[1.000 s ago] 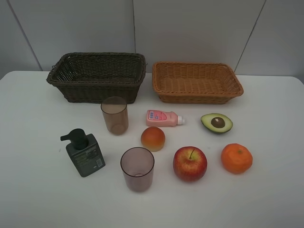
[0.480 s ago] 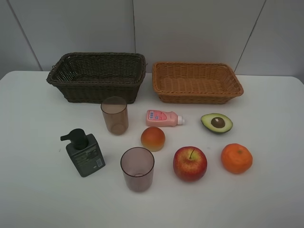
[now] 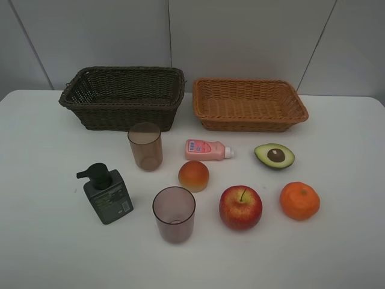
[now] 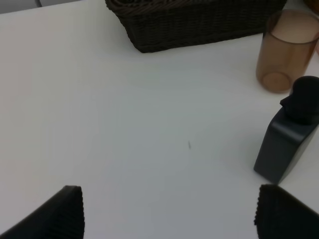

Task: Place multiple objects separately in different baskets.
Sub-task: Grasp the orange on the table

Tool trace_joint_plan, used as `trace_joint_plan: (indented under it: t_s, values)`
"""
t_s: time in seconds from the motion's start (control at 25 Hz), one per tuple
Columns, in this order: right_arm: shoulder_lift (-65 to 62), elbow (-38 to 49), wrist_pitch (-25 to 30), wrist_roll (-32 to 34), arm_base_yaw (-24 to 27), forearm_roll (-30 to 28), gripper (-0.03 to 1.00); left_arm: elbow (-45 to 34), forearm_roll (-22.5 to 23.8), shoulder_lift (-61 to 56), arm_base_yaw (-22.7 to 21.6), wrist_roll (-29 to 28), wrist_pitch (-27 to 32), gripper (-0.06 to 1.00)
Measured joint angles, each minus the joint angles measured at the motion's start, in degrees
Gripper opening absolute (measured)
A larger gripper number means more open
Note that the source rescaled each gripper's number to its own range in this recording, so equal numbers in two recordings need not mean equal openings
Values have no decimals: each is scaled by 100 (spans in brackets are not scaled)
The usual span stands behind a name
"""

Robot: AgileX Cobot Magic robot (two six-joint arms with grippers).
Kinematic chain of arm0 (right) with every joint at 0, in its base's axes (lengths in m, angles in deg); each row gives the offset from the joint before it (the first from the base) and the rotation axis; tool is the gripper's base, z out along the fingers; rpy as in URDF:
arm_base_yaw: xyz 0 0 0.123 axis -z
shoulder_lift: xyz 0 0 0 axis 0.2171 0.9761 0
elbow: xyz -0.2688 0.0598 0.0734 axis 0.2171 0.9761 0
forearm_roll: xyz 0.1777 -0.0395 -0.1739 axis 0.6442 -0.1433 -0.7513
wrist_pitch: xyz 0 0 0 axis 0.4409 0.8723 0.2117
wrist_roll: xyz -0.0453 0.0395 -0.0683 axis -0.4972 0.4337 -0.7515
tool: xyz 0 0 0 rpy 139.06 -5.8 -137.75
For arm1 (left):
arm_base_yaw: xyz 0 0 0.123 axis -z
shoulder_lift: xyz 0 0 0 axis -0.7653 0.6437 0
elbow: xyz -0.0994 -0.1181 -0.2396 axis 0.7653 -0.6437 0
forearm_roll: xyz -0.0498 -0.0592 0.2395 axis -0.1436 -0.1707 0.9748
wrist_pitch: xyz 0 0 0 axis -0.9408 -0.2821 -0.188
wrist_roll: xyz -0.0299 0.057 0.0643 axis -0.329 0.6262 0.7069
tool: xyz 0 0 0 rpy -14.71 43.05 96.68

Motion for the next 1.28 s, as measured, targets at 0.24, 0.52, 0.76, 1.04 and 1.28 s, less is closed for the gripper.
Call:
trace_joint_plan:
  t_s: [0.24, 0.52, 0.76, 1.04, 1.28]
  values:
    - [1313, -531, -11, -20, 0, -236, 93, 0, 0, 0, 0, 0, 0, 93]
    - [2495, -986, -107, -271, 0, -238, 93, 0, 0, 0, 0, 0, 0, 93]
    - [3543, -1299, -194, -521, -212, -245, 93, 0, 0, 0, 0, 5, 0, 93]
    - [4758, -1611, -301, -723, -705, -245, 93, 0, 0, 0, 0, 11, 0, 93]
    - [5396, -1653, -474, -925, -1118, -244, 93, 0, 0, 0, 0, 11, 0, 93]
